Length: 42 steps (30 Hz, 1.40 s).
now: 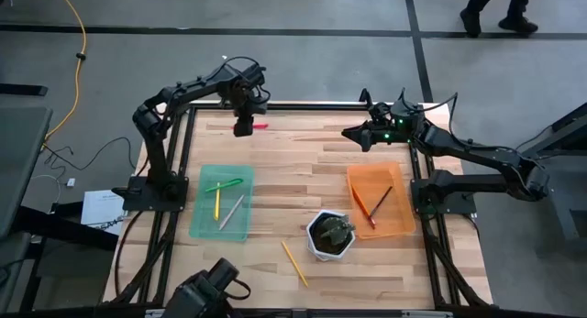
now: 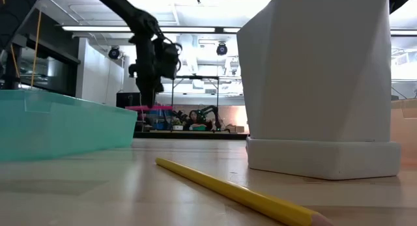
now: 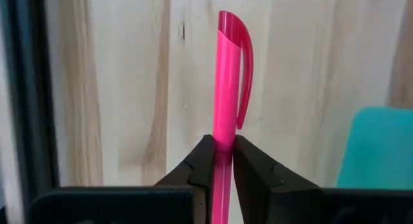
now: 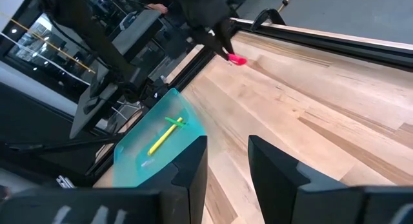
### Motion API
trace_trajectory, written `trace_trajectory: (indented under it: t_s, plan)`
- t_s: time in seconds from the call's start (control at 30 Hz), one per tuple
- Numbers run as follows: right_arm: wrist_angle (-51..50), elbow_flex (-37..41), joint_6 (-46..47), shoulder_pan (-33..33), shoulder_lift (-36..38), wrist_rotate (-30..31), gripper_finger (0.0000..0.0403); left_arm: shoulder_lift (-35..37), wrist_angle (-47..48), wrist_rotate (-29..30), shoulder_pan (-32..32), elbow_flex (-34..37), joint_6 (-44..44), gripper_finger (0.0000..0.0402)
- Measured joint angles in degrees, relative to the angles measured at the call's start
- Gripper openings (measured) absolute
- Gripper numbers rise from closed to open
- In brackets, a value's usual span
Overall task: Sort pens & pencils
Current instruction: Put the dark pink pen into the green bin
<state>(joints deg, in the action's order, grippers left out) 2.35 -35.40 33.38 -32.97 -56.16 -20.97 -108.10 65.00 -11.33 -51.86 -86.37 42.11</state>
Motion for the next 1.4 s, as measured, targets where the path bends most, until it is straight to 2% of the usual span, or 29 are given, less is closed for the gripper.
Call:
trace_trajectory:
  t_s: [0.43,0.57,0.8,0.93,1.1,1.4]
  plan:
    - [0.0,0.0,-0.4,0.0,0.0,-0.1,0.0103,10.7,4.7,-0.1,5.5,1.8,-3.2,0.0036]
    - [0.0,0.0,-0.4,0.0,0.0,-0.3,0.0103,15.0,4.7,0.0,7.7,6.3,-5.9,0.0034]
    - [0.0,0.0,-0.8,0.0,0.0,-0.6,0.0103,25.3,3.7,0.4,11.5,18.5,-11.9,0.0036]
    - [0.0,0.0,-0.9,0.0,0.0,-0.6,0.0103,31.8,0.8,0.0,14.9,24.9,-18.0,0.0034]
    - [0.0,0.0,-0.9,0.0,0.0,-1.3,0.0103,37.4,-3.0,0.0,20.1,30.2,-30.0,0.0035]
    - [0.0,0.0,-0.6,0.0,0.0,-2.6,0.0103,39.8,-3.6,3.1,30.5,35.0,-46.3,0.0036]
